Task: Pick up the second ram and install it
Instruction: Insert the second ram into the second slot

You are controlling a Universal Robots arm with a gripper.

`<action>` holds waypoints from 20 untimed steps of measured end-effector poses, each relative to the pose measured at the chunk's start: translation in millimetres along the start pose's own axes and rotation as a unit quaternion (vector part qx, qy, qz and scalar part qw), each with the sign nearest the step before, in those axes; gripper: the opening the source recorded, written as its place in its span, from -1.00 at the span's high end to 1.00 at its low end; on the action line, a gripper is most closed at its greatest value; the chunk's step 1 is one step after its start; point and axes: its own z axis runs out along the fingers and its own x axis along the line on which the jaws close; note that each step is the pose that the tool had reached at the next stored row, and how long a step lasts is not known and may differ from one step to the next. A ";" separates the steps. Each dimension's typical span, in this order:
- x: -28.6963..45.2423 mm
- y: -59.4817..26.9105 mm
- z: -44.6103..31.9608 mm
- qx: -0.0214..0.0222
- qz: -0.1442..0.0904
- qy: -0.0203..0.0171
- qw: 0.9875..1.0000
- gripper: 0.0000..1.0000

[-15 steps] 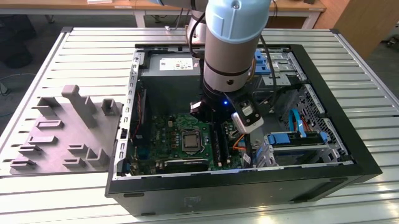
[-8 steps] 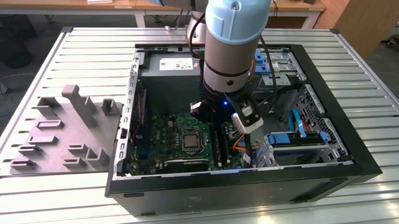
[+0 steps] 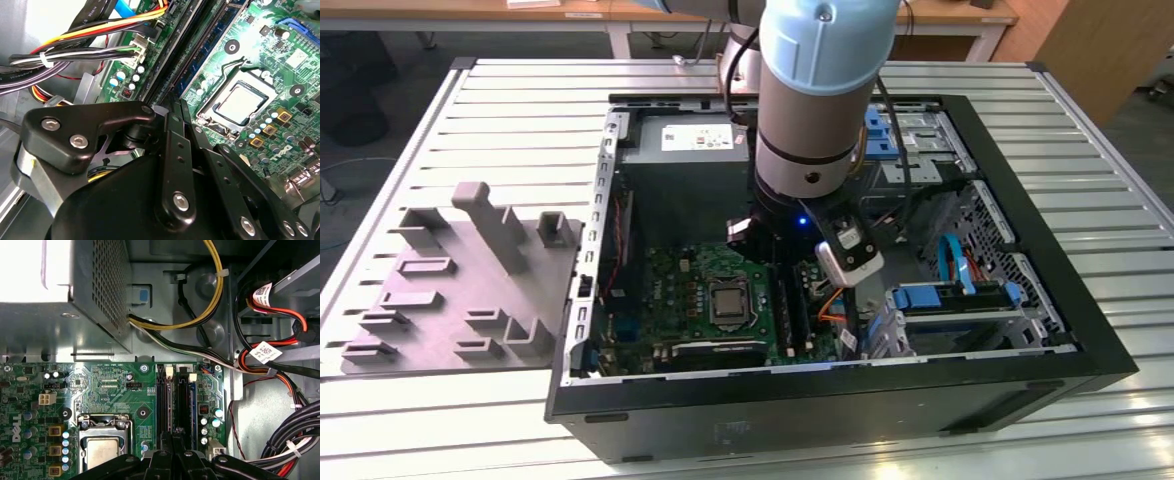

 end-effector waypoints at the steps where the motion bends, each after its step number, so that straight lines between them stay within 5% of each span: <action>1: 0.0 0.0 0.4 0.000 0.000 0.000 1.000 0.76; 12: 0.0 0.0 0.7 -0.008 0.000 0.000 1.000 0.76; 20: 0.5 -0.3 4.1 -0.008 0.000 0.000 1.000 0.76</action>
